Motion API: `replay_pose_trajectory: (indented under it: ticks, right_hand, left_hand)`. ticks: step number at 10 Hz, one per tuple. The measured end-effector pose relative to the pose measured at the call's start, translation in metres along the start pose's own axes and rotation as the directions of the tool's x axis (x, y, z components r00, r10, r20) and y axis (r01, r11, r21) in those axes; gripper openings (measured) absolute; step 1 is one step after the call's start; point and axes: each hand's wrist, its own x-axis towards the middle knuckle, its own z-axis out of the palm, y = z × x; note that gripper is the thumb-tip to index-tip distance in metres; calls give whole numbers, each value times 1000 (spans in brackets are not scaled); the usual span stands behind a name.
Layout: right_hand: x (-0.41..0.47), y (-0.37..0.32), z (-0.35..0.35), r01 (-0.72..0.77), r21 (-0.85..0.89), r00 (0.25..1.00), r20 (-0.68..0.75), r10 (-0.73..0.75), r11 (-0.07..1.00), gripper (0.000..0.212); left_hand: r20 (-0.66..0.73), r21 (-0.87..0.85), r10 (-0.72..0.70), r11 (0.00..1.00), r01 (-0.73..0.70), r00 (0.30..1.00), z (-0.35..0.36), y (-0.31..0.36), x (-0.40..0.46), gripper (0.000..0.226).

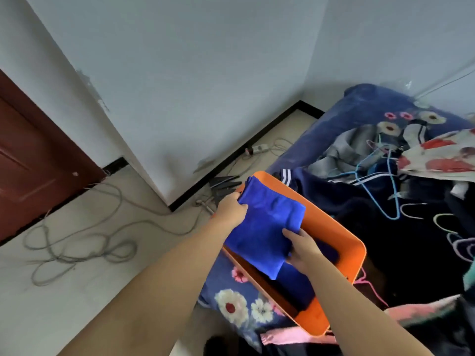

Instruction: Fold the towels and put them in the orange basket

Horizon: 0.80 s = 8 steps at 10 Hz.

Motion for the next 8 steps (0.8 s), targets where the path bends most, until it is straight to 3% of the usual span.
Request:
replay_pose_trajectory:
  ticks: [2,4,5,7,8]
  right_hand:
    - [88,26,-2,-78,-19,979,-188,73,997,16]
    - [153,60,-4,-102,-17,936,-339,90,995,37]
    - [165,73,-8,-107,-90,913,-404,62,990,43]
    - [167,59,-6,-168,-218,913,-402,68,961,39]
    - [137,47,-8,-220,-364,922,-381,71,905,21]
  left_hand:
    - [-9,323,-29,946,31,1000,63,-31,84,37]
    - [-46,450,142,886,-107,989,108,-63,125,39]
    - [14,484,128,867,-119,992,115,-82,142,50]
    - [117,630,106,760,-157,987,109,-75,142,72]
    - [173,641,143,735,-222,974,96,-70,122,75]
